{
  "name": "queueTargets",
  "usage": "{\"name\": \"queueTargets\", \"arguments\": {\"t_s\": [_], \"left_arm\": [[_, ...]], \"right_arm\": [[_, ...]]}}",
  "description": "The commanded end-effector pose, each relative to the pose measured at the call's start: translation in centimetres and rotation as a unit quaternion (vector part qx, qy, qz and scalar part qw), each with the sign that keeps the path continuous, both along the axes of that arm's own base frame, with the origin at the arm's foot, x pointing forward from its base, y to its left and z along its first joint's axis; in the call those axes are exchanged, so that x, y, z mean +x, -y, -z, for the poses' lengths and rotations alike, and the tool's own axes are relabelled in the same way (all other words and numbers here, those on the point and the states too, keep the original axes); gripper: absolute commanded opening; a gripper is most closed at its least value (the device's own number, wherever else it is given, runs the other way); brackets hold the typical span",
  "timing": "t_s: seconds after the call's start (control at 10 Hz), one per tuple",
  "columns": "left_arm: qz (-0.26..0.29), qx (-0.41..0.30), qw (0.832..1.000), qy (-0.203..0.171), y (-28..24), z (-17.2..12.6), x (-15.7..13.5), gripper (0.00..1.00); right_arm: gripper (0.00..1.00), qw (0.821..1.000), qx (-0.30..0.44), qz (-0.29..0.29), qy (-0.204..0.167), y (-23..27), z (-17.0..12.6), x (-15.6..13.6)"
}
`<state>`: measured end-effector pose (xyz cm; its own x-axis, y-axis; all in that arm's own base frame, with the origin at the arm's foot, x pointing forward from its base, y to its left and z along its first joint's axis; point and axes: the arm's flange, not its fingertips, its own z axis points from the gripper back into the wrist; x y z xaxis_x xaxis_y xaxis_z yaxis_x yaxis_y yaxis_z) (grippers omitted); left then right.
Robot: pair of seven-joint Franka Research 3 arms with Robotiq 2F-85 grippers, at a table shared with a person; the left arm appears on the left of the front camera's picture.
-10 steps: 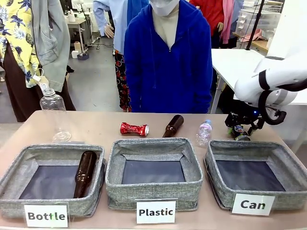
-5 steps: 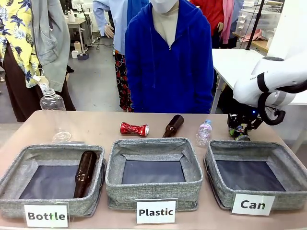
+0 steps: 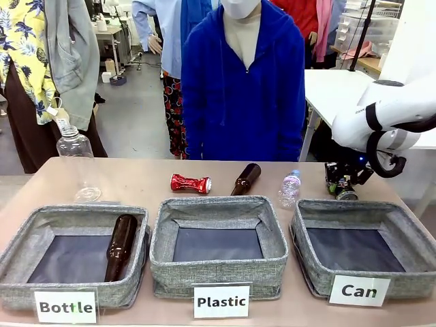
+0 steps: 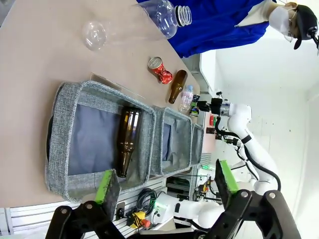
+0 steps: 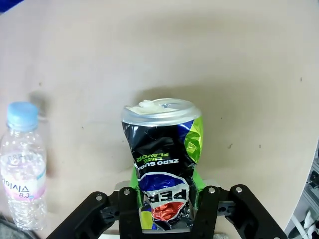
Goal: Sort the can waste into the basket.
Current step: Pick up the can waste from the table and place it in the right Fabric basket.
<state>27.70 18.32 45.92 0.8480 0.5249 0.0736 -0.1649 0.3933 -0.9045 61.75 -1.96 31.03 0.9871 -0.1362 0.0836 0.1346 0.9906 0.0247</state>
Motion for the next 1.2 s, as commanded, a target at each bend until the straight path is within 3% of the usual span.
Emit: {"name": "queueTargets", "arguments": {"t_s": [0.0,0.2,0.3,0.4,0.5,0.6,0.8,0.9,1.0,1.1], "left_arm": [[-0.002,-0.007,1.000,-0.004,0.0,0.0,-0.2,1.00],[-0.002,-0.007,1.000,-0.004,0.0,0.0,-0.2,1.00],[-0.002,-0.007,1.000,-0.004,0.0,0.0,-0.2,1.00],[-0.002,-0.007,1.000,-0.004,0.0,0.0,-0.2,1.00],[-0.002,-0.007,1.000,-0.004,0.0,0.0,-0.2,1.00],[-0.002,-0.007,1.000,-0.004,0.0,0.0,-0.2,1.00],[-0.002,-0.007,1.000,-0.004,0.0,0.0,-0.2,1.00],[-0.002,-0.007,1.000,-0.004,0.0,0.0,-0.2,1.00],[-0.002,-0.007,1.000,-0.004,0.0,0.0,-0.2,1.00],[-0.002,-0.007,1.000,-0.004,0.0,0.0,-0.2,1.00]], "right_arm": [[0.00,1.000,-0.013,0.000,0.026,0.3,-2.1,-1.4],[0.00,0.996,0.019,-0.064,0.061,1.0,-7.6,-4.7],[0.00,0.991,0.031,-0.129,0.001,1.2,-9.7,-6.6],[0.00,0.981,0.042,-0.189,0.008,1.0,-11.3,-8.5],[0.00,0.958,0.058,-0.280,0.008,0.2,-12.2,-11.1],[0.00,0.922,0.088,-0.377,0.007,-0.5,-12.3,-13.3],[0.00,0.814,0.109,-0.569,-0.033,-1.7,-12.4,-17.1],[0.00,0.766,0.114,-0.631,-0.044,-2.0,-12.3,-18.5],[0.00,0.739,0.118,-0.662,-0.041,-2.3,-12.3,-19.3],[0.00,0.740,0.115,-0.662,-0.040,-2.4,-12.3,-19.4]]}}
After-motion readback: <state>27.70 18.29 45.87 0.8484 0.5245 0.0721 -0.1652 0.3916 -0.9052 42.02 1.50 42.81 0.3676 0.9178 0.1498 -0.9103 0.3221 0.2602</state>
